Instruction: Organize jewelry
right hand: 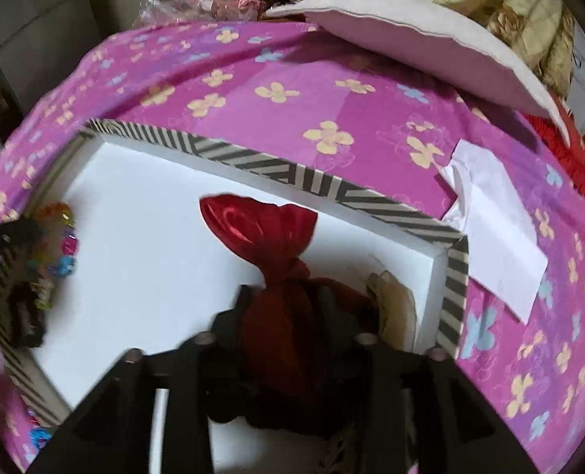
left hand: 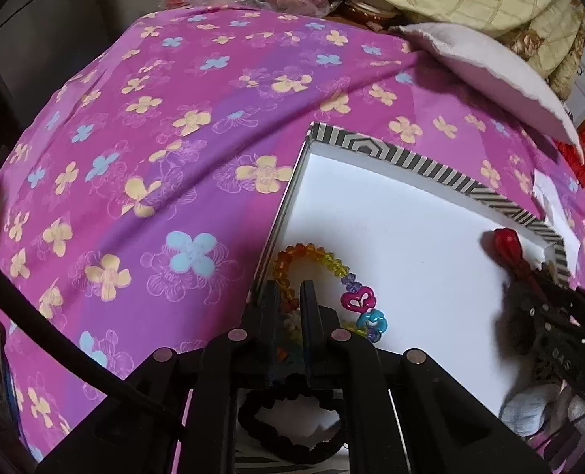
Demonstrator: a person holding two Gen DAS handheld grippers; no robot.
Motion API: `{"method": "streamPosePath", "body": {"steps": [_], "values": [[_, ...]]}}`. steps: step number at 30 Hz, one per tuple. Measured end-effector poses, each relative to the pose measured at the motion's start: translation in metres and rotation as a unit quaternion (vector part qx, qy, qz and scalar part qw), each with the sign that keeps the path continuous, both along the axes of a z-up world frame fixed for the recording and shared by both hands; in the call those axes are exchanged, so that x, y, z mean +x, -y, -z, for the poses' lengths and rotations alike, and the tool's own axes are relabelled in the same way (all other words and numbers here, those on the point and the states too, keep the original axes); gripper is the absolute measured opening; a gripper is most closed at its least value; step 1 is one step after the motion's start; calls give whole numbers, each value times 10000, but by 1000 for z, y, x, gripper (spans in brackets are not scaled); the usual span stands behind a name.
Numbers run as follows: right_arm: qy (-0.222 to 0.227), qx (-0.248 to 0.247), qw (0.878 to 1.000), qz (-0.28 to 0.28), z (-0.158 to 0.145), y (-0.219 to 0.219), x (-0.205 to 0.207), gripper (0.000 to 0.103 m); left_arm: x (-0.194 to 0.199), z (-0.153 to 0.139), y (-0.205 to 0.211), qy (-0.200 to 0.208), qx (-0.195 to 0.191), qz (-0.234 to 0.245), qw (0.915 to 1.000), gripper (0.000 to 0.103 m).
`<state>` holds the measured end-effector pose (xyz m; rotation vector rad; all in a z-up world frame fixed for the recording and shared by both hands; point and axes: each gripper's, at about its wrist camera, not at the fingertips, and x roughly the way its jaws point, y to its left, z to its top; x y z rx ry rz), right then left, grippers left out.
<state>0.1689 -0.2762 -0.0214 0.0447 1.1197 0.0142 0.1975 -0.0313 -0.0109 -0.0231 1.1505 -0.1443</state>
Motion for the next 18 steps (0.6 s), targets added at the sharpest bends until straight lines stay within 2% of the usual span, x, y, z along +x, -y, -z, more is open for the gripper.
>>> {"method": "streamPosePath", "body": {"steps": [5,8,14,18], "values": [[398,333,9987,9,-19,-1,-22,54,-9,-9,-3,120,-79,-5,9999,46],[734,497,9961,-12,-38,-5,-42,55,-18,-17,-4,241,-70,29,9997,47],[1416,795,9865,207,-70,-9,-90,71,-52,-38,-14,634,-104,33,9979,48],[1440,980,9844,238,-76,-14,-117,71,-82,-51,-17,936,-3,148,9955,48]]}}
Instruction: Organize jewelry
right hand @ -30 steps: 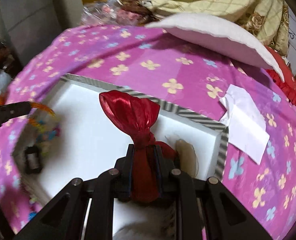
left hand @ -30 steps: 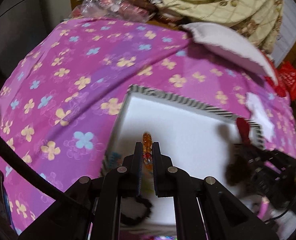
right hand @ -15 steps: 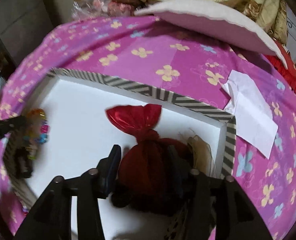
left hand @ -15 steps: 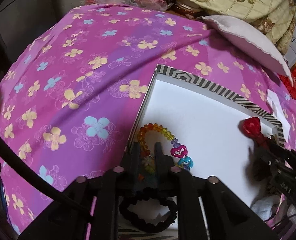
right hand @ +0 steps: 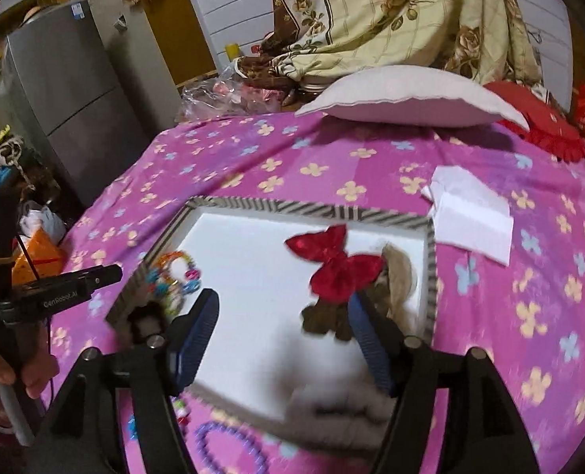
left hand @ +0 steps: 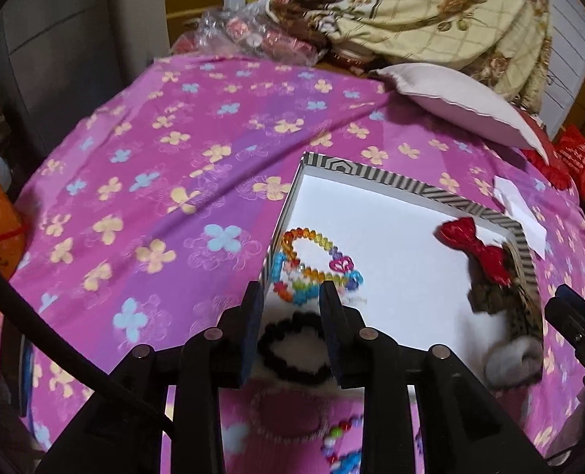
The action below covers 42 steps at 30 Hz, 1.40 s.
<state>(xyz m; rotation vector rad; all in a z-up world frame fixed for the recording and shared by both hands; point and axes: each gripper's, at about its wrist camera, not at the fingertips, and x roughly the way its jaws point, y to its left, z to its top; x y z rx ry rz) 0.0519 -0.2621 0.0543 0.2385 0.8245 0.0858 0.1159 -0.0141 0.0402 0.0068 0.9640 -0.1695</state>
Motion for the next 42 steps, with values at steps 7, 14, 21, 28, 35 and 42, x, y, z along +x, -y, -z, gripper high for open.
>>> {"method": "streamPosePath", "body": {"steps": [7,14,21,28,35,42], "values": [[153,-40,9998,-83,-8,-19,-47,71,-50,-15,-5,347,90,106,9993,48],[442,-327,9984,-148,-14,-40,-94,71,-90,-16,-10,430,114,117,9989,48],[172,-330,9993,-24,-4,-48,-118,72,-120,-20,-20,537,80,17,9985,48],[74,-293,9994,145,-3,-54,-137,73,-144,-23,-26,689,81,-65,9976,48],[71,-263,9994,189,-9,-57,-149,76,-157,-24,-28,726,83,-75,9973,48],[71,-307,9994,122,-12,-63,-154,77,-164,-22,-28,707,118,-68,9974,48]]}}
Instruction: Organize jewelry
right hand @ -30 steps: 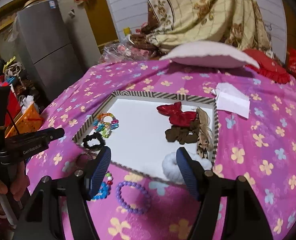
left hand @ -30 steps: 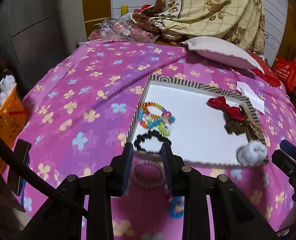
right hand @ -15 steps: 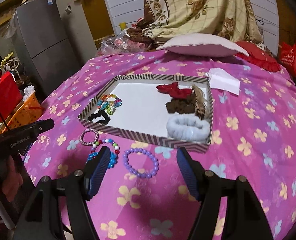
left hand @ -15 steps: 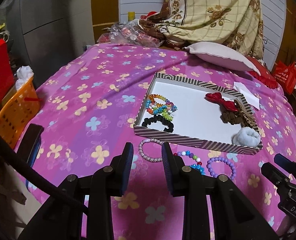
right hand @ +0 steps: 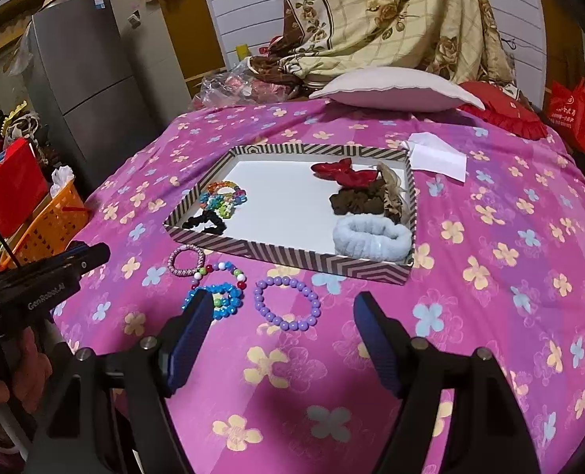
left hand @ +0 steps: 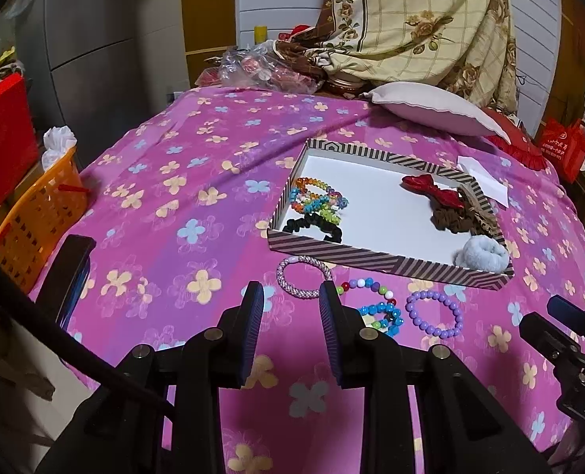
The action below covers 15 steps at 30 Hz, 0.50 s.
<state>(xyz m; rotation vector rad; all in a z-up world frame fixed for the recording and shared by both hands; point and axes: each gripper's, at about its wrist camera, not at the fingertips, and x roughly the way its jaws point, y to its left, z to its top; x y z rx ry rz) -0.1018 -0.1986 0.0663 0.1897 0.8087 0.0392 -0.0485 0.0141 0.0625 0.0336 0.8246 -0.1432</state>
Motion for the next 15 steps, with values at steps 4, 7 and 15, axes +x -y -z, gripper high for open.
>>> {"method": "streamPosePath", "body": {"steps": [4,7,15], "values": [[-4,-4,10000,8,0,0,0,78,-1,0,0,10,7,-9,10000,48],[-27,-18,10000,39,-1,0,-2,78,-1,1,0,-17,-13,-13,10000,48],[-123,1,9999,64,3,2,-3,78,-3,4,-1,-69,-8,11,10000,48]]}}
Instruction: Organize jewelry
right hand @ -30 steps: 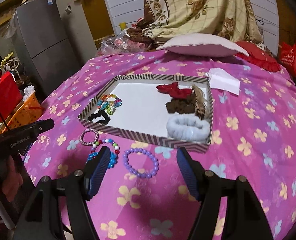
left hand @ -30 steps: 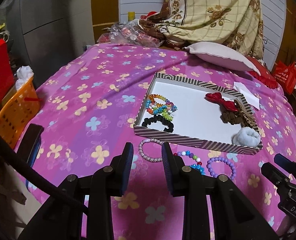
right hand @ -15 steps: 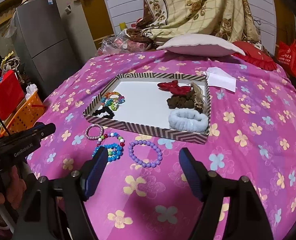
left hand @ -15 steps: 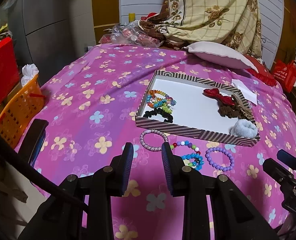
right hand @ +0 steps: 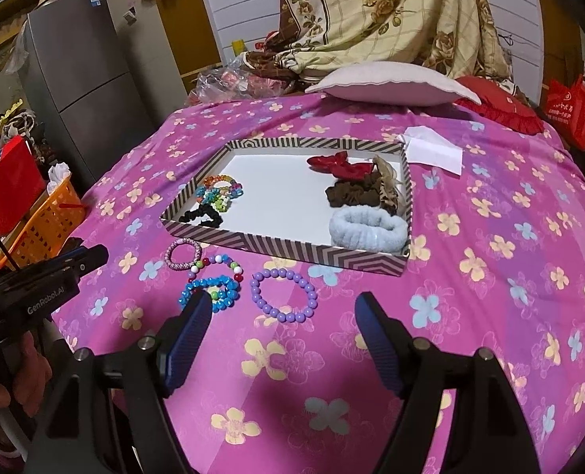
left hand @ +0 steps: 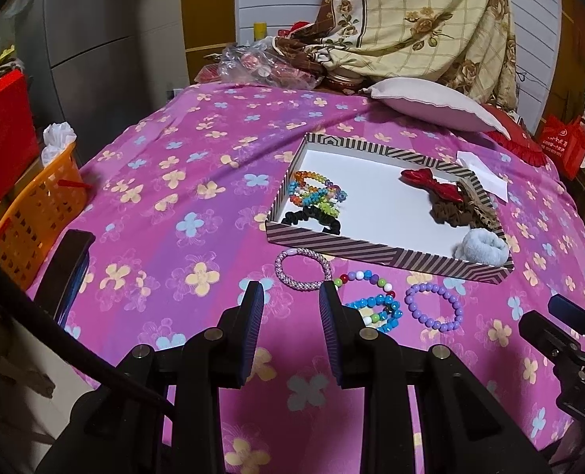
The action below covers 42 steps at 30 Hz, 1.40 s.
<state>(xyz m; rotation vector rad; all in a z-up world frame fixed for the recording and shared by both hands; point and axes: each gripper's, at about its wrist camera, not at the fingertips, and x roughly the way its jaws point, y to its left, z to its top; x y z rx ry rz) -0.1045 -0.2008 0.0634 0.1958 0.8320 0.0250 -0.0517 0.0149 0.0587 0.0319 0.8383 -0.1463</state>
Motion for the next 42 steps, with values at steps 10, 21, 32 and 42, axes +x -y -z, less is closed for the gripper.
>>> {"method": "streamPosePath", "body": {"steps": [10,21,32,42], "values": [[-41,-23,10000,13,2,0,1,79,0,2,1,-17,23,3,10000,48],[-89,-45,9999,57,6,4,2,80,1,6,1,-73,33,-9,10000,48],[-177,-64,9998,63,11,3,3,80,2,10,1,-110,32,-19,9999,48],[-263,-76,9996,41,15,0,5,80,4,13,0,-157,27,-38,9999,48]]}}
